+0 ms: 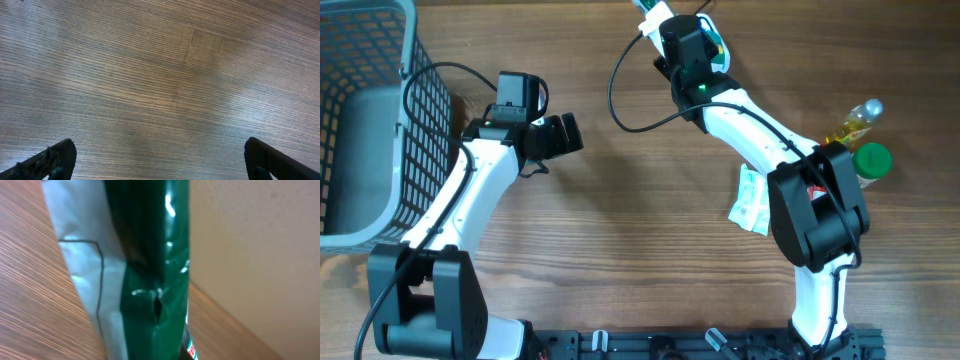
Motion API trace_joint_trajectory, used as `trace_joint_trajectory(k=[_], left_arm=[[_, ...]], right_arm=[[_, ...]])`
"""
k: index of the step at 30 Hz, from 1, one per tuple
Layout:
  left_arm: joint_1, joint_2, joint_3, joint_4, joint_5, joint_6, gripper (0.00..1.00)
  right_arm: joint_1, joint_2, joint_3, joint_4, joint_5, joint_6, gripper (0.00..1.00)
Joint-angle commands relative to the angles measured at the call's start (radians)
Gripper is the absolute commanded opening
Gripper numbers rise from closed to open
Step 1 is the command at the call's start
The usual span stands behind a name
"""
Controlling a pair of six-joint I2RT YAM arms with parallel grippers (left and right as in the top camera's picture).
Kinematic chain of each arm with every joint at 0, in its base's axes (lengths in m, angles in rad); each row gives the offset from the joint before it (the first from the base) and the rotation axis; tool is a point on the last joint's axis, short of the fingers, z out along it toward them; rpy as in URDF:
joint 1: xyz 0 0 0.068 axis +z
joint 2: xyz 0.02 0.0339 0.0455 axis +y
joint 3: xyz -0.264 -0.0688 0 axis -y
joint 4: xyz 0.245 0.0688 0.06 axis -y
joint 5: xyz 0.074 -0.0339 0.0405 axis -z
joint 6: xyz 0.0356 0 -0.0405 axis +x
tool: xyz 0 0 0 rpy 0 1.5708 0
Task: Scan the item barcode
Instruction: 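Hold the glove pack barcode in front of the white scanner, then carry the glove pack back down and lay it at table centre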
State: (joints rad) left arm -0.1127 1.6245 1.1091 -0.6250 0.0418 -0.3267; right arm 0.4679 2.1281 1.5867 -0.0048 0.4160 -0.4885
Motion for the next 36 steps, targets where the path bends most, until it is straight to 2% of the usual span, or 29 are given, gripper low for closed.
trace_joint_trajectory(k=[1,11,14,16,19,23,29,33,36], left_arm=[[0.005,-0.002,0.007,0.004,-0.013,0.005,1.00],[0.005,-0.002,0.007,0.004,-0.013,0.005,1.00],[0.004,-0.002,0.007,0.003,-0.013,0.005,1.00],[0.005,-0.002,0.007,0.003,-0.013,0.005,1.00],[0.004,-0.002,0.007,0.004,-0.013,0.005,1.00],[0.004,-0.002,0.007,0.004,-0.013,0.005,1.00],[0.004,-0.002,0.007,0.003,-0.013,0.005,1.00],[0.004,-0.002,0.007,0.004,-0.013,0.005,1.00],[0.005,-0.002,0.007,0.004,-0.013,0.005,1.00]], right_arm=[[0.002,0.025,0.010,-0.005,-0.078,0.129,0.04],[-0.002,0.025,0.009,-0.032,-0.068,0.178,0.04],[-0.009,0.009,0.010,-0.014,0.004,0.179,0.05],[-0.013,-0.031,0.010,-0.010,0.071,0.178,0.04],[-0.018,-0.132,0.010,-0.057,0.036,0.193,0.04],[-0.018,-0.301,0.010,-0.233,-0.051,0.353,0.04],[-0.029,-0.470,0.010,-0.677,-0.225,0.610,0.04],[-0.072,-0.488,0.006,-1.036,-0.538,0.629,0.04],[-0.098,-0.483,-0.041,-1.202,-0.686,0.621,0.04]])
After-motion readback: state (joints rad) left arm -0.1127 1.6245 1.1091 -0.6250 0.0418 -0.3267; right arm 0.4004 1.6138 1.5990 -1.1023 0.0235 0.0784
